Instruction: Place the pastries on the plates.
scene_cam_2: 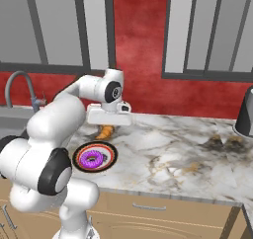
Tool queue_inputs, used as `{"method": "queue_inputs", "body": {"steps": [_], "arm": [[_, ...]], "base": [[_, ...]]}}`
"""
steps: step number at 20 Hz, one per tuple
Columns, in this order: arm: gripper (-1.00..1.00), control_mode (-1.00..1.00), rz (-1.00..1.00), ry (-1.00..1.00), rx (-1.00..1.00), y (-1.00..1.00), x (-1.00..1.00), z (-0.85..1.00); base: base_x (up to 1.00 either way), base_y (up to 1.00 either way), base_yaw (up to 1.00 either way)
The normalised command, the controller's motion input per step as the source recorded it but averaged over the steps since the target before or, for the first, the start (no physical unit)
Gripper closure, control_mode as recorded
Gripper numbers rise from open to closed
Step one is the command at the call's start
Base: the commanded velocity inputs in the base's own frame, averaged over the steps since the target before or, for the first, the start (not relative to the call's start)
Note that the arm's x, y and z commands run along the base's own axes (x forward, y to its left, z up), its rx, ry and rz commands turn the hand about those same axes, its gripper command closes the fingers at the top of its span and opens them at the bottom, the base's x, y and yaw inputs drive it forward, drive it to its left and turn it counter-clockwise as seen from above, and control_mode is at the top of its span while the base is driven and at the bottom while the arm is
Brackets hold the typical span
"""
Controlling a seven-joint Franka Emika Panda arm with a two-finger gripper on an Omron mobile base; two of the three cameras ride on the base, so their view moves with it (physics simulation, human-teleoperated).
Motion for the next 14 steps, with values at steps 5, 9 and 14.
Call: {"method": "queue_inputs", "body": {"steps": [5,9,14], "arm": [[1.00,-1.00,0.00,0.00,0.00,0.46,-0.28,0.30],[1.00,-1.00,0.00,0.00,0.00,0.28,-0.19,0.31],[1.00,-1.00,0.00,0.00,0.00,0.07,-0.24,0.29]], "base": [[0.00,0.00,0.00],[0.00,0.00,0.00],[0.00,0.00,0.00]]}}
